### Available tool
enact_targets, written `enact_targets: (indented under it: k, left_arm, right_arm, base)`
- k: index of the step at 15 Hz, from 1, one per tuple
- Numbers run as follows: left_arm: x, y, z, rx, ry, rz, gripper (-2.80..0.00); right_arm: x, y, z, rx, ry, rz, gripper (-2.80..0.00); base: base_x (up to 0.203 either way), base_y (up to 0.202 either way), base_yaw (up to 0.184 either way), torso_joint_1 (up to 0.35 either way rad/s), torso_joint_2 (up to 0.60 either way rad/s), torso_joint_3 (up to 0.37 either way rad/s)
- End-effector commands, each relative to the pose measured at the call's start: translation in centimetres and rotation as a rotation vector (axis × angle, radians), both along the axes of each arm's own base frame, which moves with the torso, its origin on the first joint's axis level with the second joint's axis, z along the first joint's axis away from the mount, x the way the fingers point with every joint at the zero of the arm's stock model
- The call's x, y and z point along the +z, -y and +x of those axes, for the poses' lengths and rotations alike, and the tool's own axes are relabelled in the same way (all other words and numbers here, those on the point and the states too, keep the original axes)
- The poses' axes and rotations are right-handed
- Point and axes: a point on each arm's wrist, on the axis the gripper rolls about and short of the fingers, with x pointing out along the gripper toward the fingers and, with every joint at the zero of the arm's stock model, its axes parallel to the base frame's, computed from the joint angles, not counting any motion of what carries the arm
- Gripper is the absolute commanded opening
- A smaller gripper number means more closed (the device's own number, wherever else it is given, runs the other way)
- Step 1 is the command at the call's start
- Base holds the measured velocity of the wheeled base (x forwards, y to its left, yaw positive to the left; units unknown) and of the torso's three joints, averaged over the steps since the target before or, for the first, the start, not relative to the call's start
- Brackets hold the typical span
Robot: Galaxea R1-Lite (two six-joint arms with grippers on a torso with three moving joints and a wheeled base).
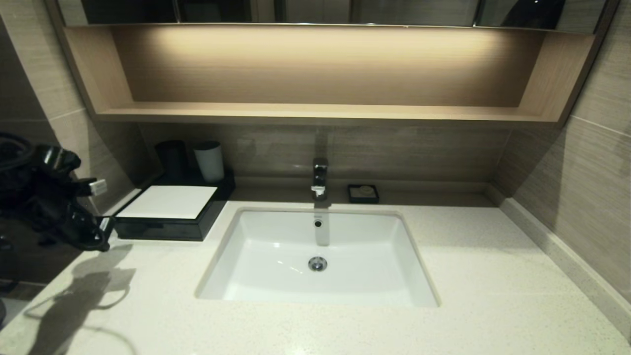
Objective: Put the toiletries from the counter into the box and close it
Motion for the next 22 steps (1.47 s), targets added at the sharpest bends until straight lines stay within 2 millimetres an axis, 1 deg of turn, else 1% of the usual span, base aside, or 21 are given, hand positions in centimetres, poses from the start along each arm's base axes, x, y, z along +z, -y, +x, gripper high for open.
enact_targets:
  k: [1, 2, 3, 5, 6, 7, 9, 11, 13, 16, 18, 20, 21, 22]
  left_arm:
    - [3.6, 2.4, -5.7, -0.034, 0.040, 0.020, -2.80]
    - [4.4, 3.4, -7.7, -0.056, 0.056, 0.027, -2.80]
    - [5.1, 4.5, -10.0, -0.081, 0.079, 0.034, -2.80]
    - [5.3, 6.1, -14.4, -0.146, 0.111, 0.037, -2.80]
    - [5.1, 6.9, -16.8, -0.186, 0.131, 0.034, -2.80]
    - [4.6, 7.5, -18.9, -0.224, 0.150, 0.030, -2.80]
    - [2.5, 8.8, -23.1, -0.312, 0.167, 0.022, -2.80]
    - [0.4, 9.6, -25.8, -0.391, 0.177, -0.008, -2.80]
    - [-0.3, 10.0, -27.1, -0.416, 0.203, -0.022, -2.80]
    - [-0.2, 10.2, -27.8, -0.401, 0.240, -0.001, -2.80]
    - [-0.7, 10.6, -28.5, -0.372, 0.230, 0.002, -2.80]
    - [-2.0, 11.1, -29.9, -0.391, 0.279, 0.004, -2.80]
    - [-3.4, 11.1, -30.7, -0.368, 0.320, 0.004, -2.80]
    - [-4.7, 11.0, -30.9, -0.328, 0.364, 0.007, -2.80]
  right_arm:
    - [0.0, 0.0, 0.0, 0.001, -0.001, 0.000, -2.80]
    - [0.0, 0.0, 0.0, 0.000, -0.001, 0.000, -2.80]
    - [0.0, 0.0, 0.0, 0.001, 0.001, 0.000, -2.80]
    - [0.0, 0.0, 0.0, 0.000, 0.000, 0.000, -2.80]
    - [0.0, 0.0, 0.0, 0.002, 0.001, 0.000, -2.80]
    - [0.0, 0.0, 0.0, 0.001, 0.000, 0.000, -2.80]
    - [0.0, 0.0, 0.0, 0.000, 0.001, 0.000, -2.80]
    - [0.0, 0.0, 0.0, 0.001, -0.001, 0.000, -2.80]
    - [0.0, 0.0, 0.0, 0.000, -0.001, 0.000, -2.80]
    - [0.0, 0.0, 0.0, 0.000, 0.001, -0.001, -2.80]
    - [0.0, 0.0, 0.0, 0.002, 0.000, -0.001, -2.80]
    - [0.0, 0.0, 0.0, 0.000, 0.000, 0.000, -2.80]
    - [0.0, 0.0, 0.0, 0.001, -0.002, 0.000, -2.80]
    - [0.0, 0.0, 0.0, 0.002, 0.001, 0.000, -2.80]
  base:
    - [0.000, 0.000, 0.000, 0.000, 0.00, 0.000]
    - [0.000, 0.000, 0.000, 0.000, 0.00, 0.000]
    - [0.000, 0.000, 0.000, 0.000, 0.00, 0.000]
    - [0.000, 0.000, 0.000, 0.000, 0.00, 0.000]
    - [0.000, 0.000, 0.000, 0.000, 0.00, 0.000]
    - [0.000, 0.000, 0.000, 0.000, 0.00, 0.000]
    - [0.000, 0.000, 0.000, 0.000, 0.00, 0.000]
    - [0.000, 0.000, 0.000, 0.000, 0.00, 0.000]
    - [0.000, 0.000, 0.000, 0.000, 0.00, 0.000]
    - [0.000, 0.000, 0.000, 0.000, 0.00, 0.000]
    - [0.000, 0.000, 0.000, 0.000, 0.00, 0.000]
    - [0.000, 0.000, 0.000, 0.000, 0.00, 0.000]
    - [0.000, 0.000, 0.000, 0.000, 0.00, 0.000]
    - [0.000, 0.000, 0.000, 0.000, 0.00, 0.000]
